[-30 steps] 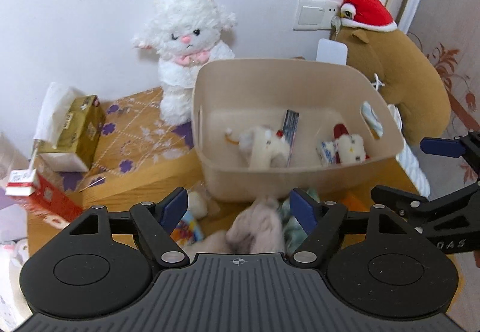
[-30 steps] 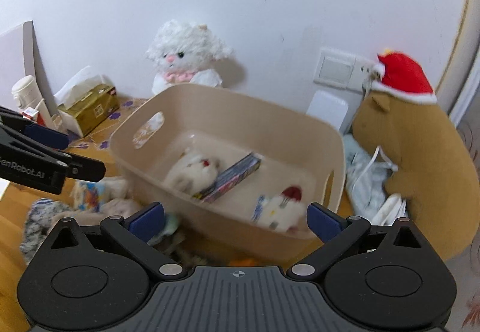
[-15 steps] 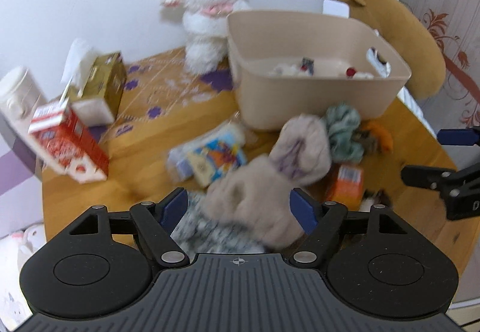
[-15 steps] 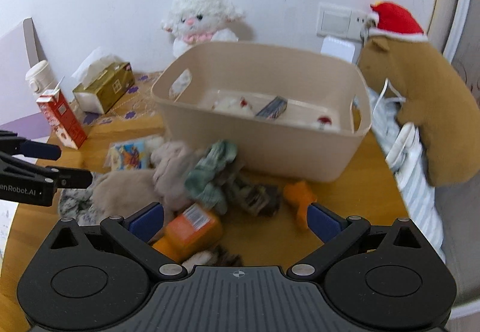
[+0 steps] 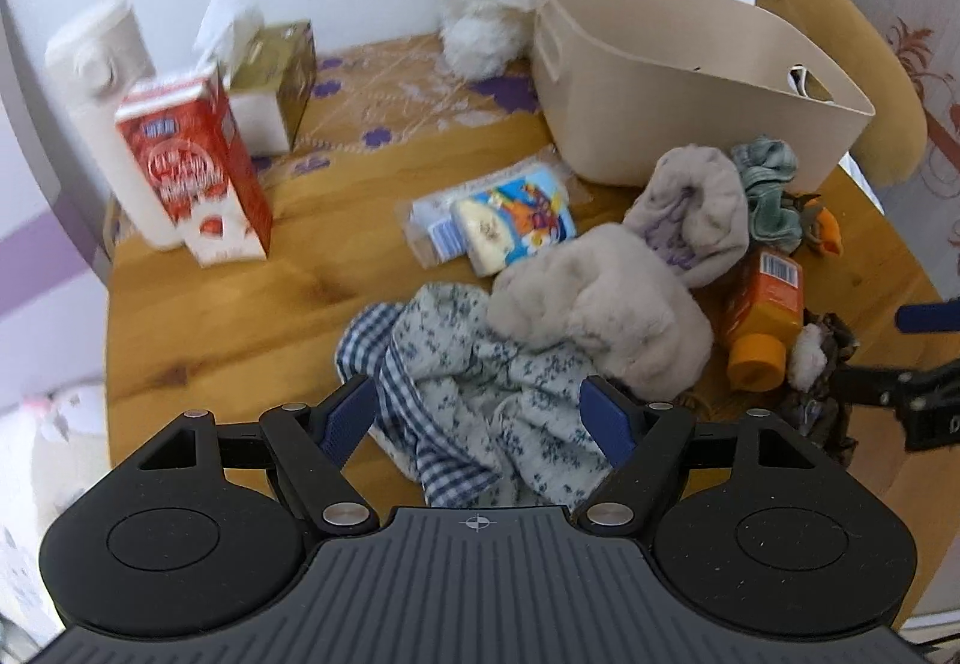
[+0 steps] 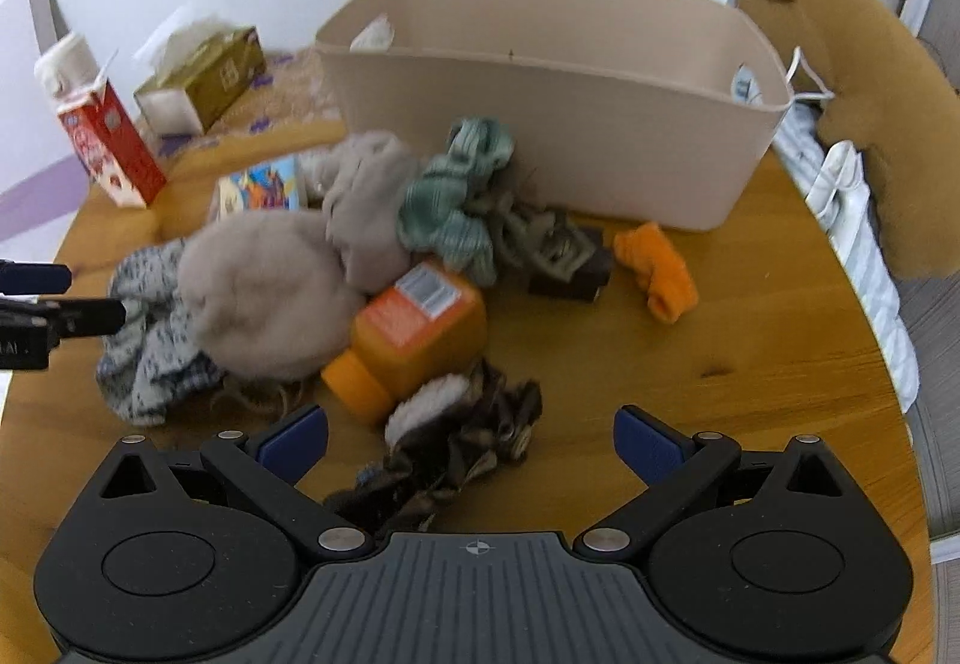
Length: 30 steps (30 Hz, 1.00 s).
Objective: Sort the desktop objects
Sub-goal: 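Return both tools to the table clutter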
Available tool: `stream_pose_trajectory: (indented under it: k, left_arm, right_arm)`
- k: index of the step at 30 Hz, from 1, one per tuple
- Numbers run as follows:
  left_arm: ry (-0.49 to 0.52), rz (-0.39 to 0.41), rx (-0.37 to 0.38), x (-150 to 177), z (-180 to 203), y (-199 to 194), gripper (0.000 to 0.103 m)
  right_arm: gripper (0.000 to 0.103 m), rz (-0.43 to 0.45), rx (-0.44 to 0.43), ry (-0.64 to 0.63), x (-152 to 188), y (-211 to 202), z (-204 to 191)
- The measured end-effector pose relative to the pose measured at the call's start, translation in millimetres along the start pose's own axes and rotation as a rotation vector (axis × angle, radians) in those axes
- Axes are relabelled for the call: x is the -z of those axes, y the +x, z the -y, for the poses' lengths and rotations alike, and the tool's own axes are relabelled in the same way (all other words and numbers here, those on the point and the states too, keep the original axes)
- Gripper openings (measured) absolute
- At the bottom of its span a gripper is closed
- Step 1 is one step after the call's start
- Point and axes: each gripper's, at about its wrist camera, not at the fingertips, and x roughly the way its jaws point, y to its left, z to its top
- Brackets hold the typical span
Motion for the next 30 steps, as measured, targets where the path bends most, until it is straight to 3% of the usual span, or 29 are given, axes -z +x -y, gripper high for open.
stream_pose_trajectory:
  k: [4, 7, 11, 16, 22, 25, 27, 30]
  left_arm:
    - [-0.011, -0.051, 0.002, 5, -8, 14, 0.078]
    - [-0.064, -0.163, 0.035, 6, -15, 32, 0.081]
    - [-0.102, -0.165, -0.016, 5, -21, 43, 0.081]
    - [-0.129, -0.215, -0.001, 5, -25, 61, 0.081]
    - [-0.075, -0.167, -0.033, 6, -15, 63, 0.081]
    - [-0.073, -0.142, -0.031, 5, -12, 62, 0.07]
    - [-0.053, -0.123, -0.019, 4, -8, 61, 0.052]
    - [-0.022, -0.121, -0.006, 2, -2, 61, 0.04]
  right_arm:
    - [0.103, -0.027, 0.002, 0.01, 6, 10, -1]
    - [0.103, -0.06, -0.024, 0.053, 9, 17, 1]
    - [0.103, -0.102, -0.035, 0.123, 11, 29, 5]
    - [0.103, -0.129, -0.01, 0.096, 10, 42, -3]
    - [0.086, -0.166, 0.019, 0.071, 8, 51, -10]
    - [0.081, -0.171, 0.023, 0.066, 9, 53, -7]
    - [0.076, -0.176, 0.018, 0.074, 9, 54, -4]
    - [0.064, -0.178, 0.03, 0.056, 9, 52, -2]
